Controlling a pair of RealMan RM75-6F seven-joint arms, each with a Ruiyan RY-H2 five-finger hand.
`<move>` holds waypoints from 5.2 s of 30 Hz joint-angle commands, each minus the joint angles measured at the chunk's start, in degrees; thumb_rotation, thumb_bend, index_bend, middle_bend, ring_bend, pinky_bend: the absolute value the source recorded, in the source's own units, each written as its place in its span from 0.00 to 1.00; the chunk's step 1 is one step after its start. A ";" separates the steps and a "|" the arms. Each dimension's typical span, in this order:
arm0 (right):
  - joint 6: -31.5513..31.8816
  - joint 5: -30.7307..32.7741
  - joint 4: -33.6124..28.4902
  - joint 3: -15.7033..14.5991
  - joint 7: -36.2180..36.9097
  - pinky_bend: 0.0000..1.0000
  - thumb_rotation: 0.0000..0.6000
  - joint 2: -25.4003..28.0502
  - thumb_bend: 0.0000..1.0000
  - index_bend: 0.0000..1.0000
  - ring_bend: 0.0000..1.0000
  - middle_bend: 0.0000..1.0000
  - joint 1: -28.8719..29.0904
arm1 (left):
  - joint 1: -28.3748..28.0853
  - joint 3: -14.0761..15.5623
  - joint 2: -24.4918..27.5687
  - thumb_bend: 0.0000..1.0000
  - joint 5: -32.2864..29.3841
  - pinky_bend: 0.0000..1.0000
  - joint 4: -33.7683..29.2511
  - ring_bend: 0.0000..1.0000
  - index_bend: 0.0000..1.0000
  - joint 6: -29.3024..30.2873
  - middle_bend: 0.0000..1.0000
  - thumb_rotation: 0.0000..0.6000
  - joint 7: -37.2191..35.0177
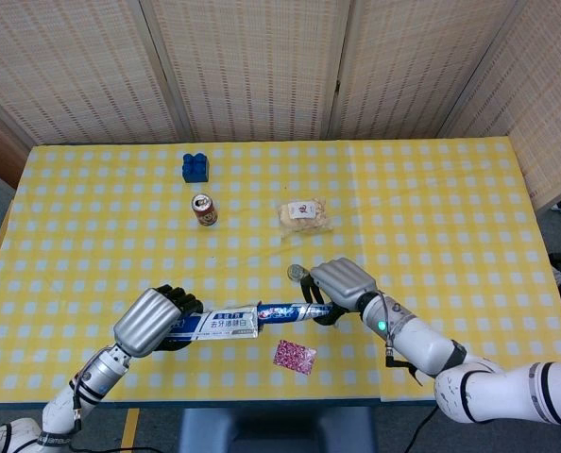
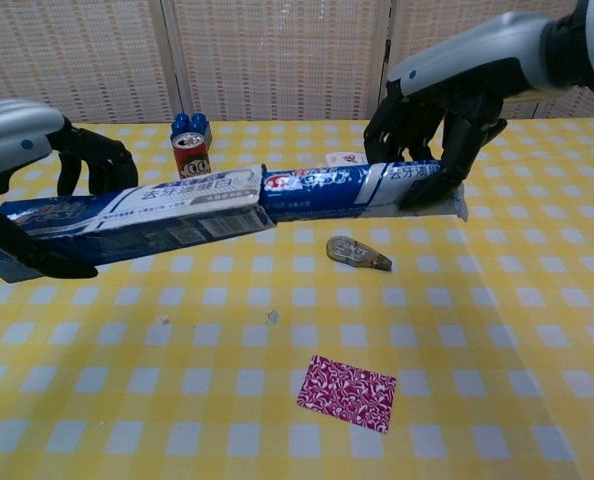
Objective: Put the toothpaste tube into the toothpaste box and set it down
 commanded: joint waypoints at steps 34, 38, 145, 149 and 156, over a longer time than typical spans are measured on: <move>17.79 -3.62 -7.48 7.17 3.54 0.92 1.00 -5.54 0.49 0.37 0.54 0.49 -3.56 | 1.40 -2.31 -2.75 0.33 -2.77 0.58 -1.32 0.50 0.56 4.44 0.65 1.00 -7.54; 18.69 -4.54 -8.15 7.72 3.32 0.92 1.00 -5.82 0.49 0.26 0.50 0.40 -4.34 | 1.61 -2.41 -2.94 0.33 -2.73 0.58 -0.94 0.50 0.56 4.94 0.65 1.00 -7.49; 29.43 -66.11 22.80 2.28 40.41 1.00 1.00 -24.65 0.62 0.00 0.99 0.96 -31.43 | 3.23 -6.89 -5.13 0.33 -6.86 0.58 0.75 0.49 0.57 9.37 0.65 1.00 -21.03; 28.99 -65.73 22.88 2.36 40.93 1.00 1.00 -24.67 0.62 0.00 0.99 0.96 -30.91 | 3.26 -6.61 -5.08 0.33 -6.47 0.58 0.85 0.49 0.57 9.39 0.65 1.00 -21.15; 28.68 -65.87 22.92 2.36 43.76 1.00 1.00 -24.55 0.64 0.00 0.99 0.96 -29.93 | 3.21 -6.40 -5.38 0.33 -6.01 0.58 0.60 0.49 0.57 9.53 0.65 1.00 -21.36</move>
